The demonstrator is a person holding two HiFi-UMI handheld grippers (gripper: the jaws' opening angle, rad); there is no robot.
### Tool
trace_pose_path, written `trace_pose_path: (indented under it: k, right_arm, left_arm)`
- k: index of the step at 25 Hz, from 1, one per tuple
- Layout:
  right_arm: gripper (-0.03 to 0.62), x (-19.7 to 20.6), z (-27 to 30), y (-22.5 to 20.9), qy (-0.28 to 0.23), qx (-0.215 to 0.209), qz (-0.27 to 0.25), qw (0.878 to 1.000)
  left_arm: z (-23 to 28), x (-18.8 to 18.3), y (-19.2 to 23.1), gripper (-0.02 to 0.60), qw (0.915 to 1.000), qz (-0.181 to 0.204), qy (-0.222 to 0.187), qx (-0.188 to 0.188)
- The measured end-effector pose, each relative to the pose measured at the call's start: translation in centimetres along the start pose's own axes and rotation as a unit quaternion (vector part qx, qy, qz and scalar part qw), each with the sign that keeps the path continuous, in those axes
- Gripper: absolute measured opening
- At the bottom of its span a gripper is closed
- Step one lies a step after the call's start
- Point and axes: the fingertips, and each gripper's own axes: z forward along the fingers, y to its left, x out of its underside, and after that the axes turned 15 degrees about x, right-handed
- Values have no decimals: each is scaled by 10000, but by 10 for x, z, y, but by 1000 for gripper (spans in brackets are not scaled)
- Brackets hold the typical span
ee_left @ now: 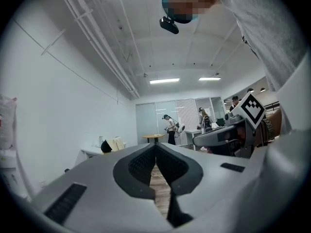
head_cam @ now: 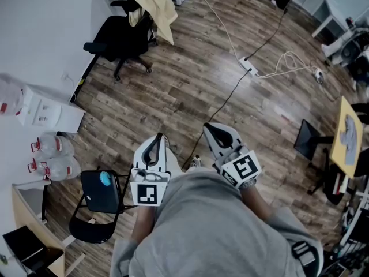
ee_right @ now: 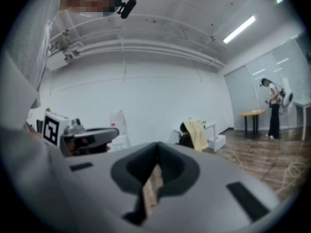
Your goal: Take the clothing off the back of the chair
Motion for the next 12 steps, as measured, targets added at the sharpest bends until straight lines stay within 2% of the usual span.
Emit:
trace_pose_path:
  k: [6, 12]
  right_arm:
    - [34, -5, 18, -15, -68, 225, 252, 9994]
    - [34, -11, 61, -21, -8, 394, 160, 9991]
  left_arm:
    - [18, 0, 20, 34, 9999, 41, -67, 126]
    - [43, 4, 61, 34, 9998, -10, 1, 203]
